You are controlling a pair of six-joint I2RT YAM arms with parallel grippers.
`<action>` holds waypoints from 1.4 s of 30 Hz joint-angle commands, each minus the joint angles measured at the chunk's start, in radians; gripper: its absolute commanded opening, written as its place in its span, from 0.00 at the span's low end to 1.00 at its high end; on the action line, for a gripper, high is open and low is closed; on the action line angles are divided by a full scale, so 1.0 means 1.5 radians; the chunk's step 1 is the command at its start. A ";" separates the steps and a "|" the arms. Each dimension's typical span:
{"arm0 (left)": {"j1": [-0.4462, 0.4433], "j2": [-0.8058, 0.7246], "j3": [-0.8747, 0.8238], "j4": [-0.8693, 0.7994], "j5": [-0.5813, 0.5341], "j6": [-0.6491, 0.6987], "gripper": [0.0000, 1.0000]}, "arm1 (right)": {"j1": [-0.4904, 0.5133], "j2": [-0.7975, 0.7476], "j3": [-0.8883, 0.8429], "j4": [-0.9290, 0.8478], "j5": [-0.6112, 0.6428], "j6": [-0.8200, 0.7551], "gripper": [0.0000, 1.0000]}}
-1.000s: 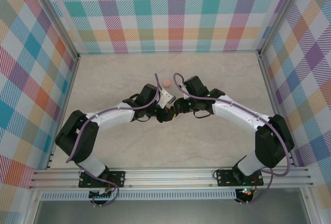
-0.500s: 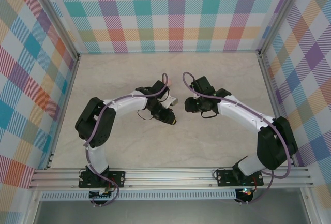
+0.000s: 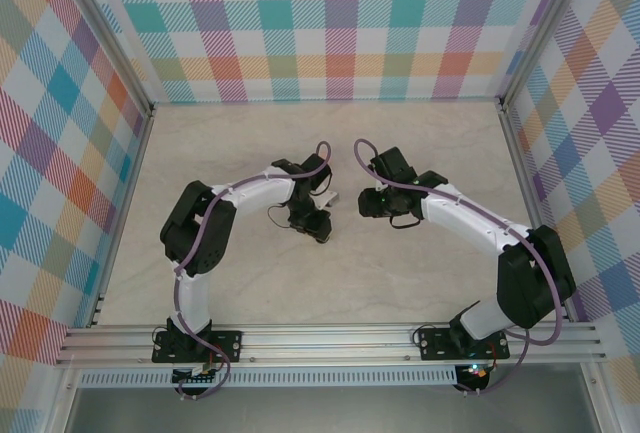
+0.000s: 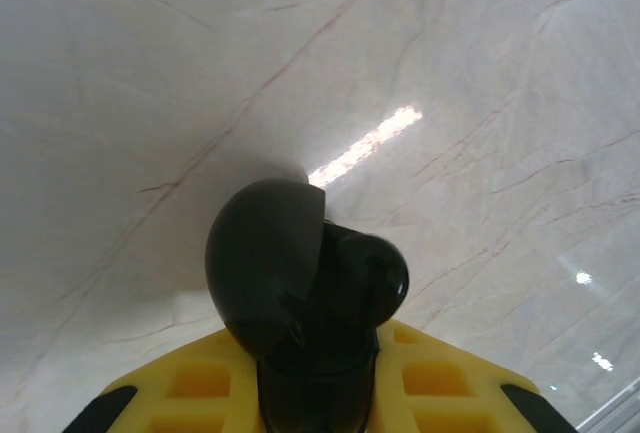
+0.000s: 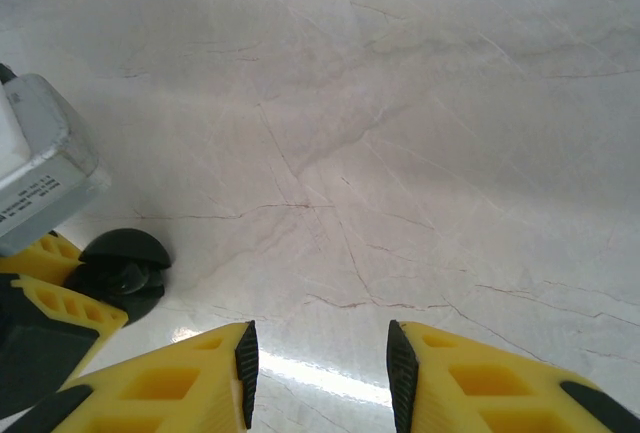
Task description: Insert wireless bluetooth earbuds into charging case
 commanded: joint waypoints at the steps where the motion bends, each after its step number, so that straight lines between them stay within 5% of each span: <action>1: -0.009 -0.007 0.011 -0.039 -0.040 0.005 0.16 | -0.004 0.001 -0.002 -0.012 0.005 0.002 0.42; 12: -0.008 -0.078 -0.029 0.018 0.021 0.020 0.16 | -0.026 -0.004 -0.034 0.035 -0.078 0.011 0.42; 28: -0.005 -0.111 -0.080 0.106 0.138 0.040 0.14 | -0.042 0.009 -0.060 0.126 -0.338 -0.006 0.42; 42: -0.004 -0.120 -0.082 0.118 0.155 0.031 0.12 | -0.042 0.060 -0.059 0.157 -0.398 0.021 0.40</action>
